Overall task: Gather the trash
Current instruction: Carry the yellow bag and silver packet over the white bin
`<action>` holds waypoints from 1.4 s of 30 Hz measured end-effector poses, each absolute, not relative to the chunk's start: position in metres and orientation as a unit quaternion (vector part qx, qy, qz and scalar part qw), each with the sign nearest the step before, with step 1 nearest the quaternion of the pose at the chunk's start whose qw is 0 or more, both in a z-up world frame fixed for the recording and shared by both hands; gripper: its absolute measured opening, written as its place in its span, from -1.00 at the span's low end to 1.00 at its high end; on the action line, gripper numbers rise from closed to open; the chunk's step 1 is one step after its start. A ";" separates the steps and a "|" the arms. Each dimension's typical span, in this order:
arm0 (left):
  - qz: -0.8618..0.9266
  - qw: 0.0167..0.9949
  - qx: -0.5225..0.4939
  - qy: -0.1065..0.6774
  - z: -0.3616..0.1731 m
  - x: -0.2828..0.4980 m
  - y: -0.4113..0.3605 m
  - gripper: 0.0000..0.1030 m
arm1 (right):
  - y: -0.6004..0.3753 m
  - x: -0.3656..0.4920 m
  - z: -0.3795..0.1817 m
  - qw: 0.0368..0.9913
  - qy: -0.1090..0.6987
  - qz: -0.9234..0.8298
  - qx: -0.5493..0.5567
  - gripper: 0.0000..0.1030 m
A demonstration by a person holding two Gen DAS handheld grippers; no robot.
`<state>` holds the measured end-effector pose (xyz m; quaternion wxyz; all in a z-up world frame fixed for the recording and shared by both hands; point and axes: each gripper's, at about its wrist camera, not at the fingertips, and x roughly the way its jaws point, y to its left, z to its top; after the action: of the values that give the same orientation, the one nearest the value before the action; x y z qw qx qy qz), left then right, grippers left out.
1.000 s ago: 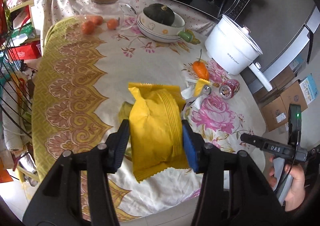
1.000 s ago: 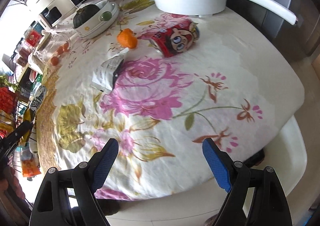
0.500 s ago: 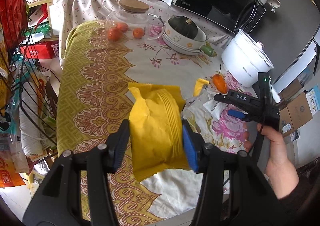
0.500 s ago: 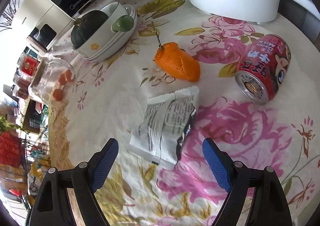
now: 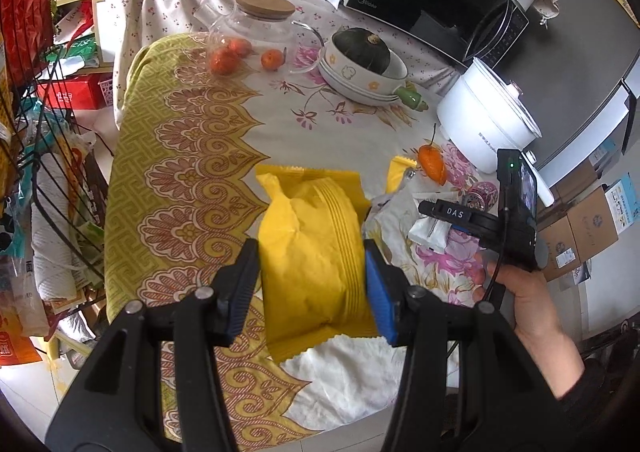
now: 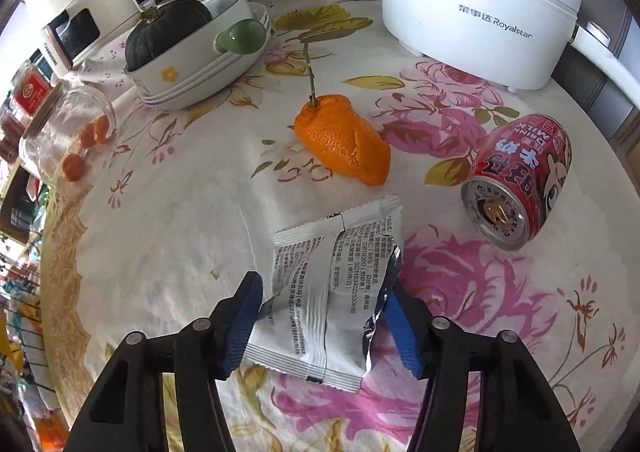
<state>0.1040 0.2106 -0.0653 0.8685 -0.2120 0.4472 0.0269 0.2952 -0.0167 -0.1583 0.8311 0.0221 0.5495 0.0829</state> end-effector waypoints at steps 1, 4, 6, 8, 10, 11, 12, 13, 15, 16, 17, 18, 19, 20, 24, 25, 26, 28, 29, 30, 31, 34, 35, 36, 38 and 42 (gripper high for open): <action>0.024 0.870 -0.209 0.446 -0.064 0.103 0.208 0.02 | -0.018 0.290 -0.158 0.828 0.553 0.086 0.018 0.08; 0.017 0.873 -0.203 0.442 -0.059 0.102 0.199 0.02 | -0.030 0.274 -0.156 0.819 0.565 0.095 0.014 0.07; 0.009 0.875 -0.202 0.441 -0.058 0.102 0.193 0.02 | -0.040 0.264 -0.153 0.816 0.569 0.102 0.014 0.06; 0.001 0.876 -0.198 0.441 -0.056 0.101 0.185 0.02 | -0.052 0.254 -0.147 0.814 0.571 0.108 0.015 0.06; -0.006 0.877 -0.190 0.442 -0.056 0.101 0.176 0.02 | -0.064 0.245 -0.138 0.813 0.571 0.113 0.018 0.06; -0.010 0.877 -0.187 0.443 -0.056 0.101 0.172 0.02 | -0.072 0.239 -0.133 0.814 0.569 0.117 0.020 0.06; -0.012 0.877 -0.184 0.444 -0.056 0.101 0.168 0.02 | -0.077 0.236 -0.128 0.814 0.567 0.120 0.020 0.06; -0.016 0.877 -0.182 0.445 -0.057 0.101 0.163 0.02 | -0.085 0.231 -0.123 0.816 0.565 0.123 0.020 0.06; -0.024 0.875 -0.180 0.449 -0.058 0.102 0.155 0.02 | -0.100 0.221 -0.114 0.818 0.561 0.127 0.021 0.06; -0.028 0.874 -0.180 0.450 -0.059 0.103 0.151 0.02 | -0.108 0.214 -0.111 0.819 0.560 0.128 0.022 0.06; -0.031 0.873 -0.179 0.452 -0.059 0.103 0.146 0.02 | -0.119 0.207 -0.106 0.819 0.558 0.129 0.026 0.06; -0.034 0.873 -0.177 0.454 -0.060 0.103 0.142 0.02 | -0.127 0.204 -0.104 0.820 0.557 0.130 0.028 0.06; -0.038 0.872 -0.175 0.455 -0.061 0.104 0.137 0.02 | -0.137 0.199 -0.101 0.821 0.555 0.130 0.031 0.06; -0.041 0.871 -0.174 0.457 -0.061 0.104 0.132 0.02 | -0.146 0.196 -0.098 0.822 0.554 0.128 0.033 0.06; -0.058 0.869 -0.167 0.462 -0.063 0.108 0.113 0.02 | -0.189 0.181 -0.089 0.828 0.547 0.114 0.042 0.06; -0.062 0.869 -0.165 0.463 -0.063 0.110 0.108 0.02 | -0.202 0.177 -0.087 0.830 0.545 0.109 0.047 0.06; -0.065 0.869 -0.161 0.464 -0.063 0.111 0.102 0.02 | -0.211 0.174 -0.085 0.831 0.543 0.106 0.051 0.06; -0.071 0.870 -0.151 0.464 -0.063 0.113 0.091 0.02 | -0.233 0.167 -0.082 0.835 0.537 0.097 0.062 0.06; -0.074 0.870 -0.147 0.465 -0.063 0.114 0.085 0.02 | -0.243 0.164 -0.082 0.836 0.536 0.094 0.069 0.06; -0.077 0.870 -0.143 0.465 -0.063 0.116 0.080 0.02 | -0.253 0.162 -0.083 0.835 0.538 0.089 0.077 0.06; -0.080 0.870 -0.140 0.465 -0.063 0.117 0.074 0.02 | -0.263 0.160 -0.082 0.834 0.539 0.087 0.086 0.06; -0.089 0.871 -0.129 0.465 -0.063 0.122 0.058 0.02 | -0.286 0.152 -0.079 0.838 0.531 0.082 0.097 0.06; -0.092 0.871 -0.126 0.465 -0.063 0.123 0.053 0.02 | -0.292 0.149 -0.078 0.841 0.528 0.078 0.092 0.06; -0.095 0.871 -0.122 0.466 -0.064 0.125 0.047 0.02 | -0.298 0.146 -0.077 0.844 0.525 0.074 0.084 0.06; -0.101 0.870 -0.114 0.469 -0.066 0.127 0.036 0.02 | -0.310 0.141 -0.078 0.847 0.522 0.064 0.072 0.06; -0.117 0.866 -0.102 0.475 -0.072 0.131 0.011 0.02 | -0.341 0.134 -0.088 0.844 0.530 0.044 0.071 0.06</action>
<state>0.1309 0.0110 -0.0718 0.8660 -0.1024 0.4752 -0.1170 0.1342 -0.3407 -0.0880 0.8440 0.0707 0.5298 0.0444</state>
